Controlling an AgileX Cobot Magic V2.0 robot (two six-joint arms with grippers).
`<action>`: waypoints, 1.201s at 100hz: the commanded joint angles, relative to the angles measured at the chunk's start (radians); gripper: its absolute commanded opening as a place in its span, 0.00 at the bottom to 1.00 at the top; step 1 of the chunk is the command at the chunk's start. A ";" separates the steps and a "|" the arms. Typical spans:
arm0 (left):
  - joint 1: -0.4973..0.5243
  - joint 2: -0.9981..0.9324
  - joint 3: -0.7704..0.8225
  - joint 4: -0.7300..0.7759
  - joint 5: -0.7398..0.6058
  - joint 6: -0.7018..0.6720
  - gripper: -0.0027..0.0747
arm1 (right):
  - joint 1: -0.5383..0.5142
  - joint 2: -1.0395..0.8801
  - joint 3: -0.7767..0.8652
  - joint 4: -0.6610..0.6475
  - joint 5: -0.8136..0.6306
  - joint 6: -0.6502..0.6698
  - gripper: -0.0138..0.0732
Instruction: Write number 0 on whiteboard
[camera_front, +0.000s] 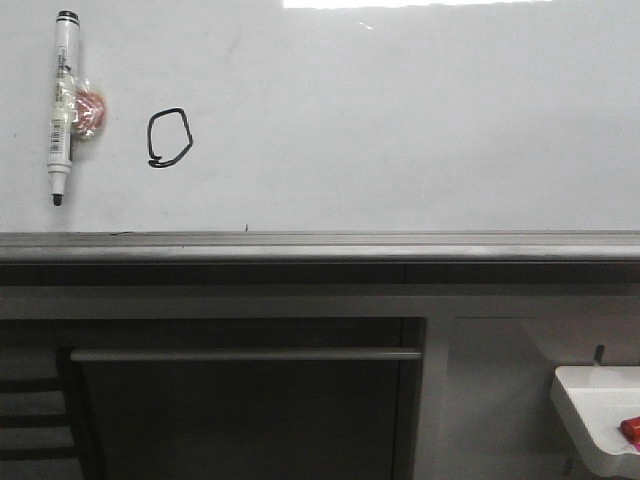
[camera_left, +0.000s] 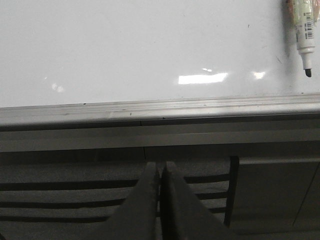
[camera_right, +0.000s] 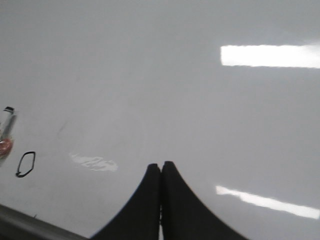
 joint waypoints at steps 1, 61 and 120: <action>0.000 -0.026 0.011 -0.009 -0.065 -0.005 0.01 | -0.057 -0.025 0.002 -0.016 -0.080 0.007 0.09; 0.000 -0.026 0.011 -0.009 -0.065 -0.005 0.01 | -0.250 -0.293 0.226 0.080 0.179 0.031 0.09; 0.000 -0.026 0.011 -0.009 -0.065 -0.005 0.01 | -0.365 -0.293 0.227 0.124 0.482 -0.013 0.09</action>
